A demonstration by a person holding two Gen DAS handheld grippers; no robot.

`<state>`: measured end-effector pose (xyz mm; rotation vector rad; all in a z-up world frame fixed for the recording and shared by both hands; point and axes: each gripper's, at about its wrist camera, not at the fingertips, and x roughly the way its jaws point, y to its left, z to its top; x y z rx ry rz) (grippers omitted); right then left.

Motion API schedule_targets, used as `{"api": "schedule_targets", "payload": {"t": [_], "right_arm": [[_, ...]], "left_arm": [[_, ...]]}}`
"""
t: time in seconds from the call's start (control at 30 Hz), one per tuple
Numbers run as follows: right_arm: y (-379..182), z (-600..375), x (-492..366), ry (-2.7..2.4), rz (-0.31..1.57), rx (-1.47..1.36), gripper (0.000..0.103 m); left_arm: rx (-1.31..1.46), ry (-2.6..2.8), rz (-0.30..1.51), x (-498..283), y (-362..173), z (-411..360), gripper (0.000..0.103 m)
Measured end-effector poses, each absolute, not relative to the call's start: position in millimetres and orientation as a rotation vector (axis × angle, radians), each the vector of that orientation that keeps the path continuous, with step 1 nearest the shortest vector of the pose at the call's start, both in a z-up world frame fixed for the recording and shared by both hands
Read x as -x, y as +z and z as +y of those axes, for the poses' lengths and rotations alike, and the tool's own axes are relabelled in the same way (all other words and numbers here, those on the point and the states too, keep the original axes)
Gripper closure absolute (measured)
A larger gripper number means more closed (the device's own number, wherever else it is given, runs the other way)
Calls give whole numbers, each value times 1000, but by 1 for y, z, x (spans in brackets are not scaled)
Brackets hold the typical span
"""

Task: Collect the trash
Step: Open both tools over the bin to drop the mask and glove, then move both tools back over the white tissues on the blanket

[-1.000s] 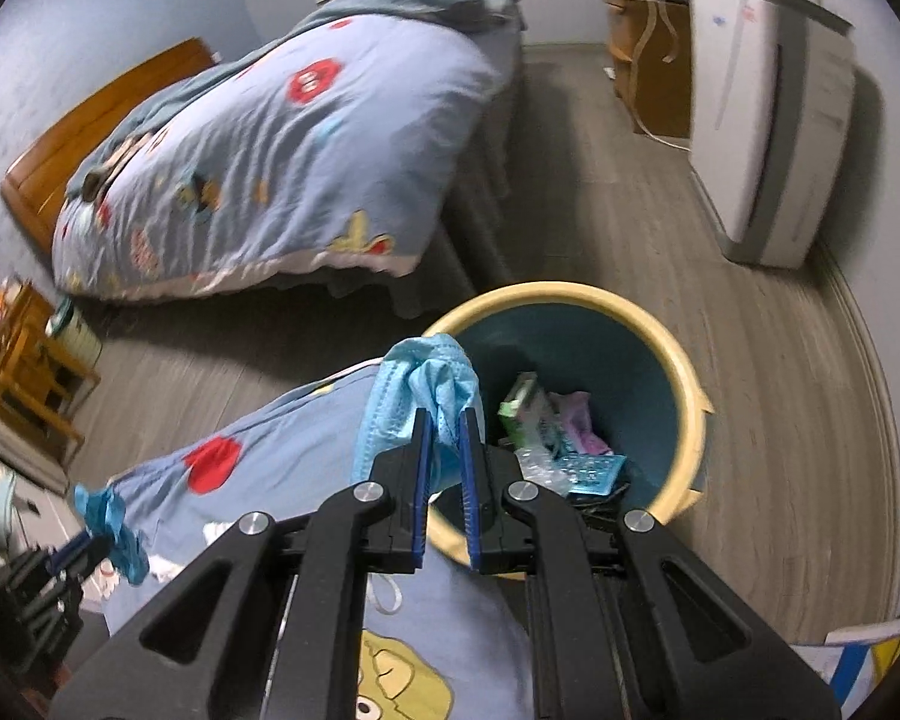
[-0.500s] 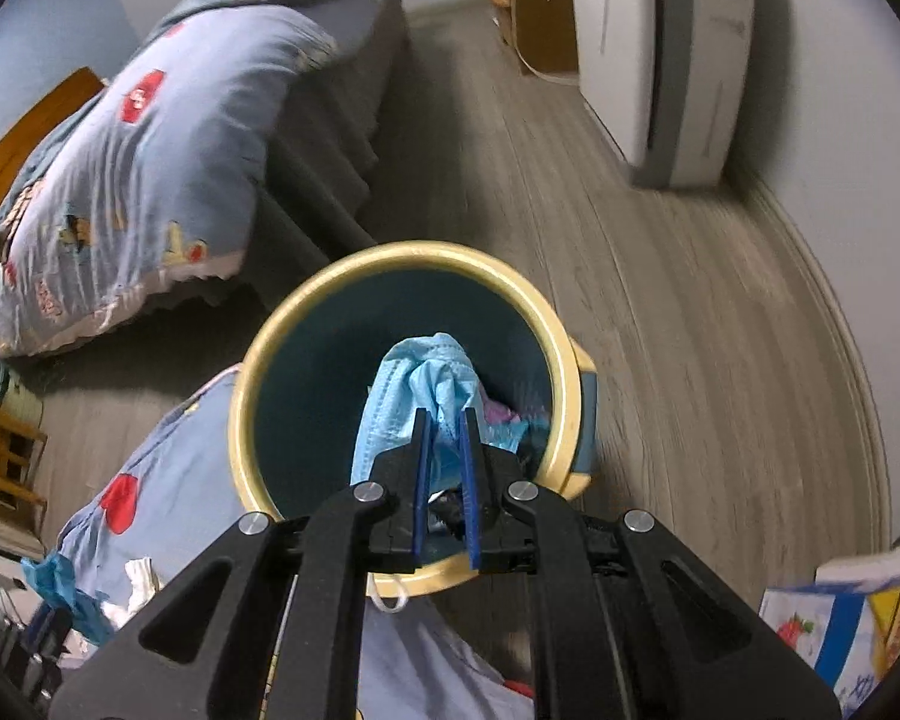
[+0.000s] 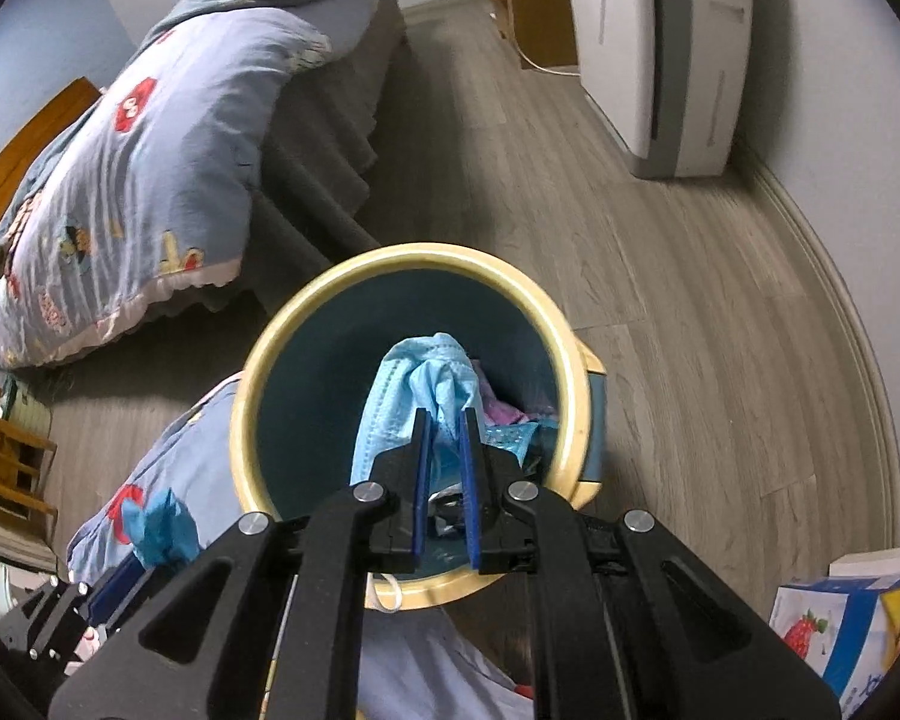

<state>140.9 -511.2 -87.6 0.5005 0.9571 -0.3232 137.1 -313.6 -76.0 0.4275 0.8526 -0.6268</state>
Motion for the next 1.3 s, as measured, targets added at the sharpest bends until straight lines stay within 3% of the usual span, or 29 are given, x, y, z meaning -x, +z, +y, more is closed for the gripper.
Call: {"api": "schedule_targets", "payload": {"t": [0.23, 0.4, 0.47, 0.63, 0.73, 1.03, 1.3], "right_arm": [[-94, -522, -141, -330, 934, -551, 94], [-87, -527, -139, -340, 873, -549, 91], [-88, -530, -139, -351, 867, -557, 83], [-97, -534, -140, -362, 888, -590, 67], [-100, -536, -139, -368, 896, -611, 65], [-90, -525, -138, -370, 885, -599, 35], [-61, -509, -130, -374, 836, -573, 6]], "left_arm": [[-399, -638, 835, -160, -74, -346, 87], [-346, -644, 789, -166, -65, -349, 78], [-355, -634, 774, -167, -65, -349, 54], [-354, -620, 773, -169, -70, -341, 36], [-357, -608, 779, -171, -72, -335, 33], [-333, -563, 785, -169, -71, -313, 18], [-313, -530, 780, -157, -57, -283, 14]]}}
